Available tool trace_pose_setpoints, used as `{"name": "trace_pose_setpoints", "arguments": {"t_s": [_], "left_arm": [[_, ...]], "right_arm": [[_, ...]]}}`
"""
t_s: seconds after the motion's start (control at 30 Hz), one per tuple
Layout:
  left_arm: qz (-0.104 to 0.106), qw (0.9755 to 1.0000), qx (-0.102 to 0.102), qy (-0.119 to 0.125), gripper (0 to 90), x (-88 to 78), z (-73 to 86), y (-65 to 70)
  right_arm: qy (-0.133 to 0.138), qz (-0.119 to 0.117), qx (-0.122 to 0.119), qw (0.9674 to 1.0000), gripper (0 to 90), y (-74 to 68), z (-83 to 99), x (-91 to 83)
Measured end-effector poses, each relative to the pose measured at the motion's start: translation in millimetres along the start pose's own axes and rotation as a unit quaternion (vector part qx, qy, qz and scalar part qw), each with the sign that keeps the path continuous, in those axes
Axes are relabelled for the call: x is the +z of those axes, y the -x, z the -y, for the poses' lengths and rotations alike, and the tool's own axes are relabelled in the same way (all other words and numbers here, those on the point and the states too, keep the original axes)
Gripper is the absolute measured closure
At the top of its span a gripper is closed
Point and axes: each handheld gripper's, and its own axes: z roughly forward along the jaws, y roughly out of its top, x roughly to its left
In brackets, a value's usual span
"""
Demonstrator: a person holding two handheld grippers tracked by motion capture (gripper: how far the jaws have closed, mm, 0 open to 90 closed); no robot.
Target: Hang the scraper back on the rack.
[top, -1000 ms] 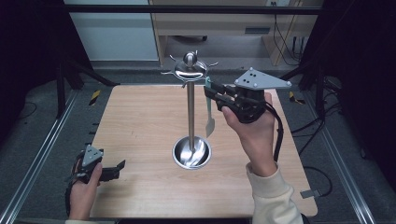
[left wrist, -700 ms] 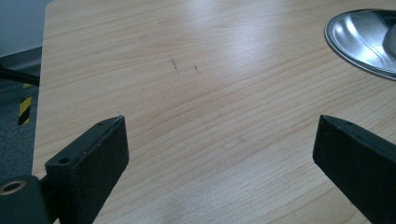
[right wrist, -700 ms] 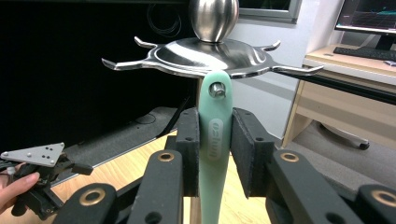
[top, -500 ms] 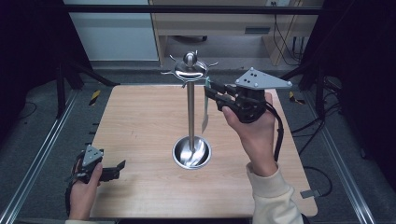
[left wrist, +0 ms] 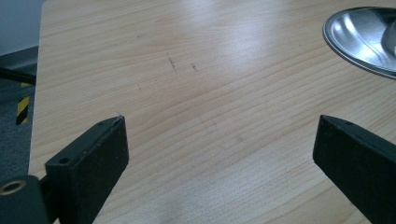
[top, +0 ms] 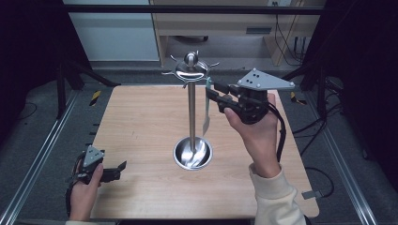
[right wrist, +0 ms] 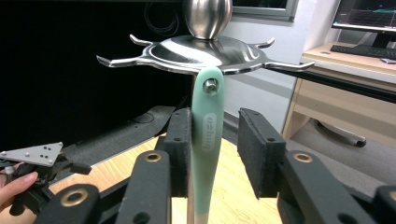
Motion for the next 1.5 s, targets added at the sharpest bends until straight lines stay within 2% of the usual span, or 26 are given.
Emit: {"name": "trace_pose_setpoints", "arguments": {"t_s": [0.3,0.63,0.7,0.87,1.0,1.13,1.27,1.5], "left_arm": [[0.002,1.0,-0.001,0.001,3.3,-0.5,-0.4,-0.1],[0.002,1.0,0.0,0.003,3.3,-1.6,-0.9,-0.9],[0.003,1.0,0.001,0.004,3.3,-1.8,-1.4,-0.8],[0.003,1.0,0.001,0.006,3.3,-1.8,-2.3,-0.9],[0.004,1.0,0.004,0.006,3.2,-1.6,-2.7,-0.4],[0.003,1.0,0.006,0.005,3.2,-1.1,-2.9,-0.2],[0.002,1.0,0.005,0.006,3.1,-1.1,-2.8,-0.8],[0.001,1.0,0.004,0.006,2.9,-1.5,-2.7,-2.5]], "right_arm": [[-0.005,0.008,-0.005,0.9999,52.8,0.3,0.0,-3.1],[-0.009,0.029,-0.006,0.9995,37.0,3.5,2.1,-8.0],[-0.003,0.038,-0.006,0.9993,32.4,4.6,3.1,-10.5],[0.003,0.078,-0.009,0.9969,20.5,10.9,7.8,-16.4],[-0.008,0.108,-0.007,0.9941,12.5,20.1,15.7,-19.4],[-0.011,0.123,0.005,0.9923,9.3,30.2,25.4,-23.3],[-0.015,0.129,0.013,0.9915,8.5,36.6,31.8,-25.3],[-0.045,0.14,0.033,0.9886,8.1,51.9,55.7,-25.3]]}}
